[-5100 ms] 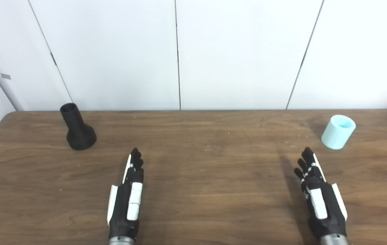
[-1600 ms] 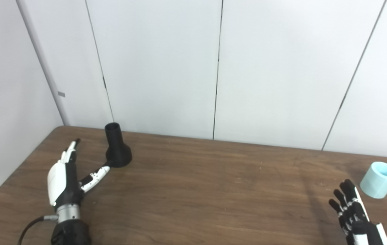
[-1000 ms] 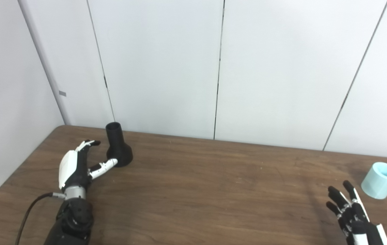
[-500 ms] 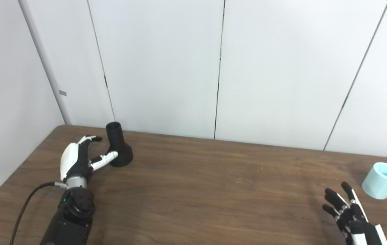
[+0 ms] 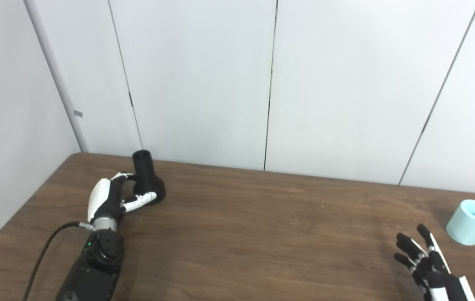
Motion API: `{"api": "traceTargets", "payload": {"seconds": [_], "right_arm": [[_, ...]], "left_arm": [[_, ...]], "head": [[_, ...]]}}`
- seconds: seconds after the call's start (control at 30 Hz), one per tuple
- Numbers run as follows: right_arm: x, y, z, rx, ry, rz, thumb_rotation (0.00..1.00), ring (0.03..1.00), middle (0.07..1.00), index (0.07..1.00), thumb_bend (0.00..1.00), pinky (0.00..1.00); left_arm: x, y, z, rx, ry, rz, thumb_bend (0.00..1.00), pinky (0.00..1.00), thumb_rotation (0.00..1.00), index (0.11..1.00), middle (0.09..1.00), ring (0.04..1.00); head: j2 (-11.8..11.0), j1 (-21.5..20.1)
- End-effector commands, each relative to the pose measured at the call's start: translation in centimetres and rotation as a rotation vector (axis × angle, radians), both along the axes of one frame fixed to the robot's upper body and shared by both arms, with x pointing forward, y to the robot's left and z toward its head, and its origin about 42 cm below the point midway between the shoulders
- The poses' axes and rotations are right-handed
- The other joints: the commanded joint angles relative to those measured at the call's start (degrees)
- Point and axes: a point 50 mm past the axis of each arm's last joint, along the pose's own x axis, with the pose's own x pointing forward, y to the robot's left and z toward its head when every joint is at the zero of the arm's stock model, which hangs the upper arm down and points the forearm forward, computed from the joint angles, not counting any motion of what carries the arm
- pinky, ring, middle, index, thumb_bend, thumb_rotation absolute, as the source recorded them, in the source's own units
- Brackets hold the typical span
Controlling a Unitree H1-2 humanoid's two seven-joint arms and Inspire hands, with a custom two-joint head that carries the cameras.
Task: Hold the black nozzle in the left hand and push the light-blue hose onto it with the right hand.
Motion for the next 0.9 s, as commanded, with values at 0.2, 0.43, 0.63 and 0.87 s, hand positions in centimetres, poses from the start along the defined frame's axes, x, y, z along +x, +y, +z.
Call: {"api": "traceTargets", "payload": {"seconds": [0.2,0.43,0.63,0.87], "right_arm": [[-2.3,0.5,-3.2,0.027,0.105,-0.010,0.86,0.883,0.859,0.983,0.73,0.83],[-2.3,0.7,-3.1,0.024,0.102,-0.008,0.87,0.882,0.859,0.982,0.73,0.83],[-2.4,0.8,-3.0,0.020,0.100,-0.007,0.87,0.882,0.860,0.983,0.74,0.83],[-2.4,0.8,-3.0,0.019,0.099,-0.006,0.87,0.883,0.860,0.983,0.74,0.83]], "left_arm": [[2.4,-0.5,3.3,0.041,-0.075,-0.050,0.82,1.00,0.38,0.617,0.902,0.953],[2.7,-0.3,2.8,0.066,-0.046,-0.046,0.83,1.00,0.38,0.618,0.896,0.953],[3.2,-0.5,3.0,0.085,-0.029,-0.041,0.83,1.00,0.38,0.620,0.892,0.953],[3.5,-1.1,3.3,0.089,-0.032,-0.049,0.83,1.00,0.38,0.622,0.892,0.953]], "head": [[0.2,0.0],[0.5,-0.2],[0.7,-0.2],[0.9,-0.3]]}}
